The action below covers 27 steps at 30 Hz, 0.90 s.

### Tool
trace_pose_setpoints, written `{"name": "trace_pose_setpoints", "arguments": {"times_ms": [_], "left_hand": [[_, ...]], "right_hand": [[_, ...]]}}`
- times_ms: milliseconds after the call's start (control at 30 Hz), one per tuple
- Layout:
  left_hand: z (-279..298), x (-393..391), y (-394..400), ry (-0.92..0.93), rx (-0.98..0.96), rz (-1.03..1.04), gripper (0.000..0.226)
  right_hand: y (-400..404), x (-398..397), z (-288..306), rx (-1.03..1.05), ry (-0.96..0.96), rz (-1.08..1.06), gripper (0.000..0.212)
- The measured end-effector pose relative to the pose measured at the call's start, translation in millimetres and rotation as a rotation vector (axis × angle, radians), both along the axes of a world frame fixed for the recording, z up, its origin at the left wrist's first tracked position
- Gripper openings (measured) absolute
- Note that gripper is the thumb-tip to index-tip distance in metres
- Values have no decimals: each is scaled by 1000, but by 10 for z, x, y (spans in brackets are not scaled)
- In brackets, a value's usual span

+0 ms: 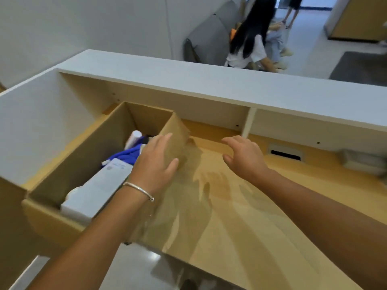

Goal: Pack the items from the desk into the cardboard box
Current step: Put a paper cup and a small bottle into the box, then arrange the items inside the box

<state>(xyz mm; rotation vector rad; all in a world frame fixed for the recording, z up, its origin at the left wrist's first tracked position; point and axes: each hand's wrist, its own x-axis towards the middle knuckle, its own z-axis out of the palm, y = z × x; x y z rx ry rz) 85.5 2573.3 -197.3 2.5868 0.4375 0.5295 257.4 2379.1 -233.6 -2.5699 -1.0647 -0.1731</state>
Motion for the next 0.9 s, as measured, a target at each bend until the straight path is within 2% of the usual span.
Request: {"name": "trace_pose_setpoints", "arguments": {"times_ms": [133,267,533,900], "left_hand": [[-143,571,-562,84,19,-122,68],[-350,1071,-1188,161,116,-215,73],[-737,1886,-2448,198,227,-400,75],[-1340,2994,-3944,289,215,-556,80]], "right_hand": [[-785,270,-82,-37,51,-133,50],[-1614,470,-209,-38,84,-261,51],[-3171,704,-504,-70,118,-483,55],[-4777,1185,-965,-119,191,-674,61]]}}
